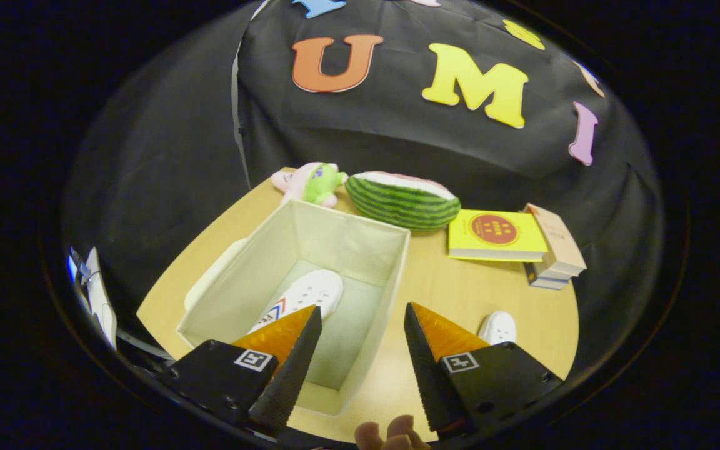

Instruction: Open the storage box then place both shoes into the box .Put the left shoe in first, then the right shoe, with the right side of both shoes facing outward in a uniform manner.

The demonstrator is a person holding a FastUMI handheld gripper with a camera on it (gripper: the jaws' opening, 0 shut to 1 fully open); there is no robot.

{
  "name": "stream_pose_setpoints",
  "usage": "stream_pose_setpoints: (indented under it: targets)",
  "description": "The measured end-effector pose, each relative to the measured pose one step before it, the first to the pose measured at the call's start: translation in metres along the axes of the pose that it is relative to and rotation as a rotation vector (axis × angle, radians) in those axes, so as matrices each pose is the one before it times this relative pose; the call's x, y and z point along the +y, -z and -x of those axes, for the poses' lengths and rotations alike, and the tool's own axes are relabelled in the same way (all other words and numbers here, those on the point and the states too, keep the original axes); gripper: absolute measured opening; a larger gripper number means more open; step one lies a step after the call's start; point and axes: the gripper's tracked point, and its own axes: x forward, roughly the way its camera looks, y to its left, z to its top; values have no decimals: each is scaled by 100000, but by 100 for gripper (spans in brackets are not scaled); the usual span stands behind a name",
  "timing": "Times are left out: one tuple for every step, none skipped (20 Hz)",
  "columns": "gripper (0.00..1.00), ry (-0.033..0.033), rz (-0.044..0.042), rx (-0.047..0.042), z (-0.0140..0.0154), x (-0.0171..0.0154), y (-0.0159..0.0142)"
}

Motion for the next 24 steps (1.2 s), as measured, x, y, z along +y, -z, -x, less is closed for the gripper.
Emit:
stream_pose_setpoints:
  targets:
    - [84,3585,941,-573,338,-1510,75]
    - [84,3687,-135,-1023,378,-1407,52]
    - [84,3787,1079,-1262,301,-1467,-88]
    - [84,2789,623,-315,-31,-1441,345]
    - [86,1943,-514,816,70,-1327,564]
    - [89,452,-912,1415,-149,-1101,764]
    - [93,79,-1139,1971,-373,-1190,881]
    - [100,534,-1452,2066,-386,-1279,1025]
    - [100,903,-1005,1356,-130,-1311,504]
    - [100,714,-1107,1903,-184,-1339,766]
    - [100,248,-1203,2061,-316,-1172,1009]
    - [100,369,-1282,1516,-333,-1381,1020]
    - [100,462,-695,1647,-450,-1216,733]
    - [100,793,-318,1787,-470,-1389,955]
    - [100,688,-264,1538,-373,-1007,809]
    - [100,921,26,2260,-464,-1165,992]
    - [100,826,119,2502,-580,-1135,1151]
    - [100,468,84,2250,-592,-840,865]
    - [100,-35,-245,2374,-583,-751,965]
    - [100,394,-178,2372,-738,-891,1010]
    - [100,667,-856,1838,-638,-745,676]
    - [100,177,-1289,1531,-597,-540,570]
    - [100,-1233,-832,1571,-580,-243,619]
    - [100,-1876,-438,1513,-662,-135,513]
